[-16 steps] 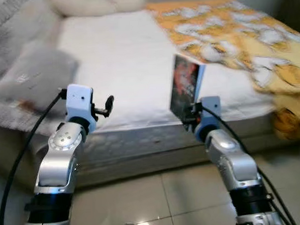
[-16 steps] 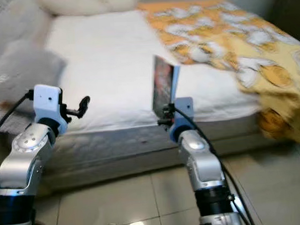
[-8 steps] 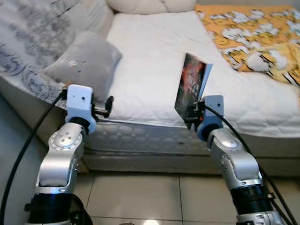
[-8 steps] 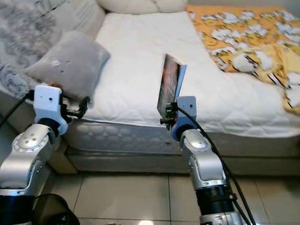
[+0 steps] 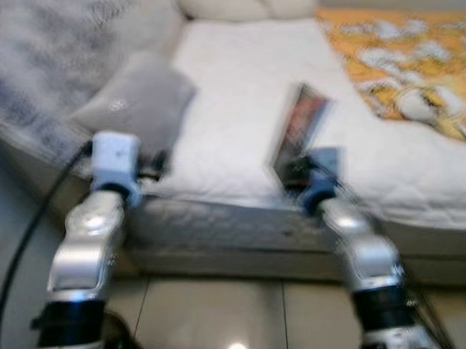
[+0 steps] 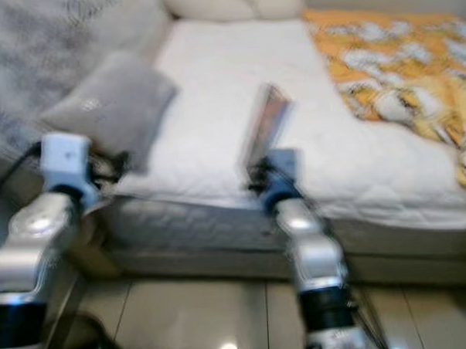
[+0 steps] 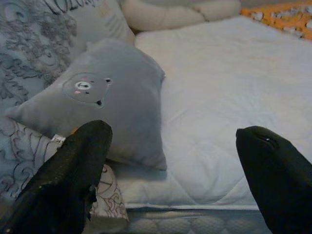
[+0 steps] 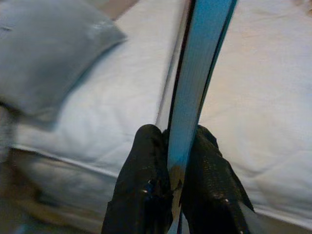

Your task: Clean up the room

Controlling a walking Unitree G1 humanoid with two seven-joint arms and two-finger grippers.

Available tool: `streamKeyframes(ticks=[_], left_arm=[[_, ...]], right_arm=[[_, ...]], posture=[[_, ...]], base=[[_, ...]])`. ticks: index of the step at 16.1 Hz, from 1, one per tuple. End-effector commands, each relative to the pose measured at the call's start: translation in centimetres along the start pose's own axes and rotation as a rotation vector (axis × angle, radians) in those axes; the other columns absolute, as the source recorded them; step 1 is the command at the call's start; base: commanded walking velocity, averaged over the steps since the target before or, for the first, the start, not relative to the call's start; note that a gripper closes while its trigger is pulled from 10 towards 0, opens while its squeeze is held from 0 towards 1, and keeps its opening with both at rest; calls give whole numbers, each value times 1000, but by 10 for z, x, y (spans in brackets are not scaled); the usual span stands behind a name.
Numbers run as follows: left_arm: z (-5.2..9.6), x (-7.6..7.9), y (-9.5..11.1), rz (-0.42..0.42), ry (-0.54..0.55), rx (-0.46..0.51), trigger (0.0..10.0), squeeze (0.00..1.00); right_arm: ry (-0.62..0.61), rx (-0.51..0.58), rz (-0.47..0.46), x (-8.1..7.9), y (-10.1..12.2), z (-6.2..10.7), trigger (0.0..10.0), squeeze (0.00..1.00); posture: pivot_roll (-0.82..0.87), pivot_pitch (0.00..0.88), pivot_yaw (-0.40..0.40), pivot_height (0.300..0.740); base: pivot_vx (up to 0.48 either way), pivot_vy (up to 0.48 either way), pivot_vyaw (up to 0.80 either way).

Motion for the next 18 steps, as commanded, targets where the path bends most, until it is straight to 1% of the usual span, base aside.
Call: streamKeyframes(ticks=[1, 11, 18], left_arm=[[-2, 12, 2, -1, -34, 6, 10000, 0], [0, 12, -1, -7, -41, 1, 10000, 0], [-1, 15, -2, -8, -47, -3, 10000, 0]], right_arm=[[-28, 41, 13, 12, 11, 1, 10000, 0], [-3, 44, 27, 6, 9, 2, 10000, 0], [-1, 42, 28, 6, 8, 3, 10000, 0]], posture=[[39, 0, 1, 740], [39, 0, 7, 740], [36, 0, 10, 740]], base=[[371, 0, 0], [373, 0, 0], [372, 0, 0]])
Point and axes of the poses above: a point about 5 cm out from each wrist's last joint towards the gripper, its own z axis pointing back from the gripper into the wrist, its own y axis along the axis of the wrist's last joint, x = y × z, the point moved 4 cm from there along -z, pointing out of the wrist towards the gripper, and after that the axes turned 13 degrees about z, right-handed, at the moved point
